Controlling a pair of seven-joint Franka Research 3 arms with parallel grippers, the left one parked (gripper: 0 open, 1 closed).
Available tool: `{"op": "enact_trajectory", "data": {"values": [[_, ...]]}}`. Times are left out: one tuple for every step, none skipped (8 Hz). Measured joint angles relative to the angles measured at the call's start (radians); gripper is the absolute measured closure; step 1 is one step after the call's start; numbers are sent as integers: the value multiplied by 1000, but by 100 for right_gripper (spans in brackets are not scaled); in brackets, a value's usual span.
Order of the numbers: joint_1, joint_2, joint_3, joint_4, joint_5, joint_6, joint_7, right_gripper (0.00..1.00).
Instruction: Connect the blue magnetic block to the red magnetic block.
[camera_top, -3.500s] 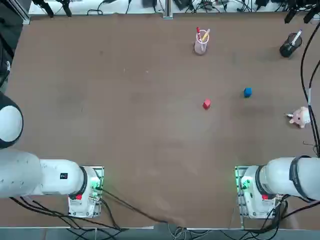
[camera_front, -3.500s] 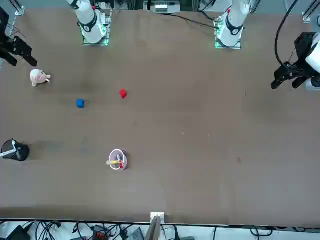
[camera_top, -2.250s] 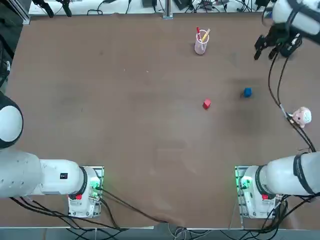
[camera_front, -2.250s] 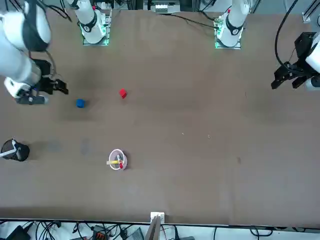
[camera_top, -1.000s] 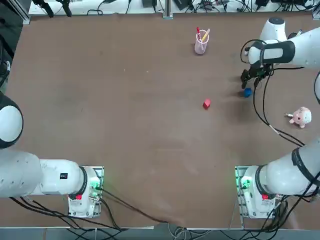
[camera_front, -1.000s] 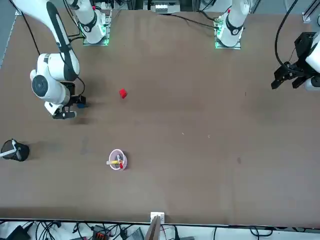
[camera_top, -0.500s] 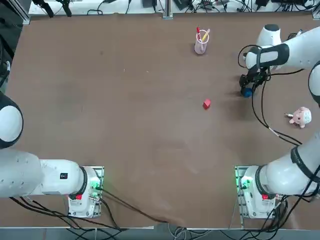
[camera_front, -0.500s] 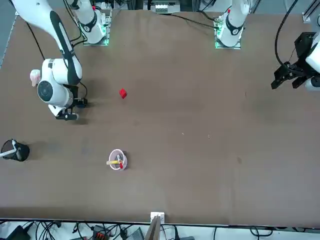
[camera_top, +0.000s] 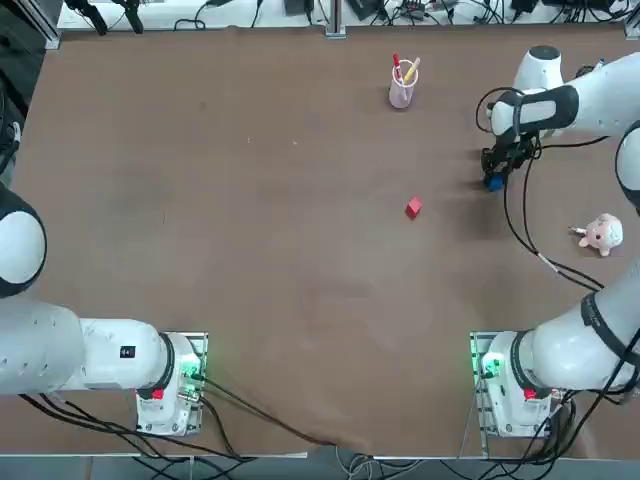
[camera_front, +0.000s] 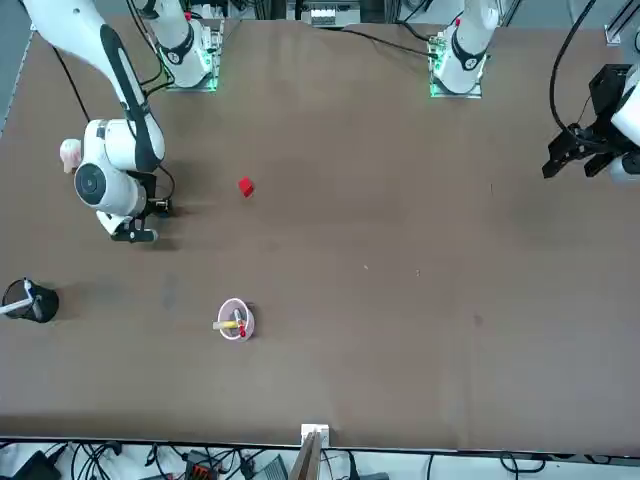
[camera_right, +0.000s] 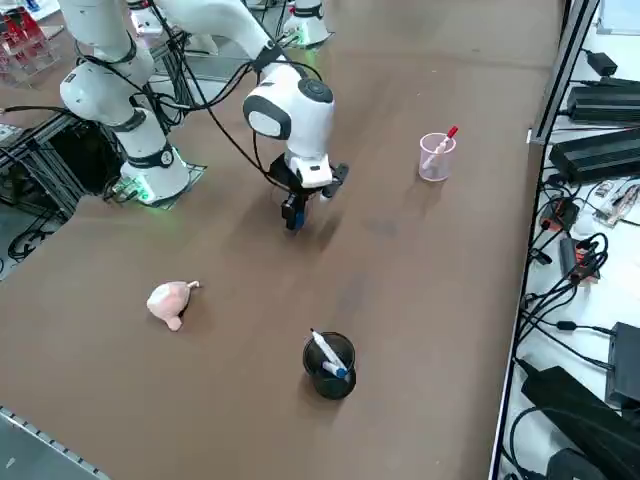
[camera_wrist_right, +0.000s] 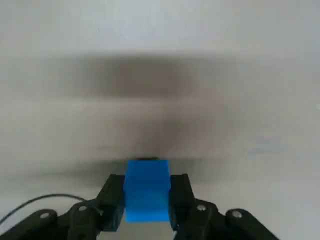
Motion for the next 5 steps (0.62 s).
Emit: {"op": "enact_trajectory", "data": {"values": [[2,0,2,24,0,-2,0,53],[7,3,4,50,0,-13,0,53],[17,10,6,73,0,-26,1,53],[31,29,9,95,0,-30,4,53],[43,59,10,117,0,-31,10,53]]}}
